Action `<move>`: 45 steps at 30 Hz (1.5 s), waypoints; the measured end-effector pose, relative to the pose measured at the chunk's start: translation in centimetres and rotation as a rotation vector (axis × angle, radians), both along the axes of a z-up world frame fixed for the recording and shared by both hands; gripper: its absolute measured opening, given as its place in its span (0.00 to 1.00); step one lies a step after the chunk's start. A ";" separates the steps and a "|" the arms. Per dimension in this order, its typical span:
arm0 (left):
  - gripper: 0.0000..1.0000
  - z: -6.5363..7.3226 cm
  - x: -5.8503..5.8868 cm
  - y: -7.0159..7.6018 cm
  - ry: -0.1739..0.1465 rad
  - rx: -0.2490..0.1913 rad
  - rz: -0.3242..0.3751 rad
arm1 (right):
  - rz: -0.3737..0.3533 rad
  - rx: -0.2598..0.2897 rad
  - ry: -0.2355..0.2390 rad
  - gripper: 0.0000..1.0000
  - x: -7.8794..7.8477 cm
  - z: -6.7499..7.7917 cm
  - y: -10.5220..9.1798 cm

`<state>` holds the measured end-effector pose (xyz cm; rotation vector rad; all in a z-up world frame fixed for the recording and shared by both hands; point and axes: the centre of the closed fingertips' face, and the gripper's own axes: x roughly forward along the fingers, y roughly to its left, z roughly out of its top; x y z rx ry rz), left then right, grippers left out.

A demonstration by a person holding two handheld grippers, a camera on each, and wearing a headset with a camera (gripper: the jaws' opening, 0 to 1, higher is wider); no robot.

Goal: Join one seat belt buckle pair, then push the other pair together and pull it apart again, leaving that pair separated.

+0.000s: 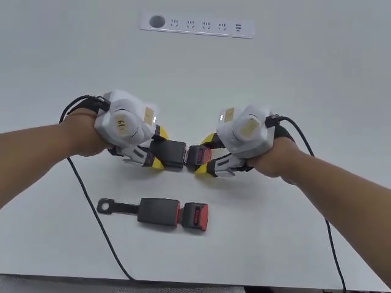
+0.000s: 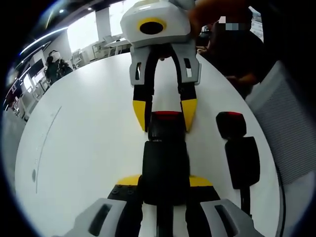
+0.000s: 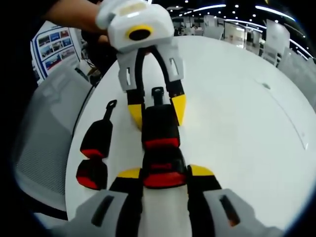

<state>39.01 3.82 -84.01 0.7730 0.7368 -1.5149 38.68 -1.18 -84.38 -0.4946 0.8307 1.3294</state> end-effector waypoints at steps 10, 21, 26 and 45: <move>0.34 0.1 -0.1 0.0 0.001 0.001 -0.009 | -0.005 0.003 -0.001 0.34 -0.1 0.1 0.0; 0.34 0.1 -0.1 0.1 0.006 -0.009 -0.015 | -0.010 0.015 -0.002 0.34 -0.1 0.2 0.0; 0.34 0.1 -0.1 0.1 0.010 -0.011 -0.010 | -0.004 0.022 -0.010 0.35 -0.1 0.2 0.0; 0.34 0.2 -0.2 0.4 0.025 -0.002 0.008 | 0.022 0.043 -0.041 0.35 -0.2 0.0 -1.5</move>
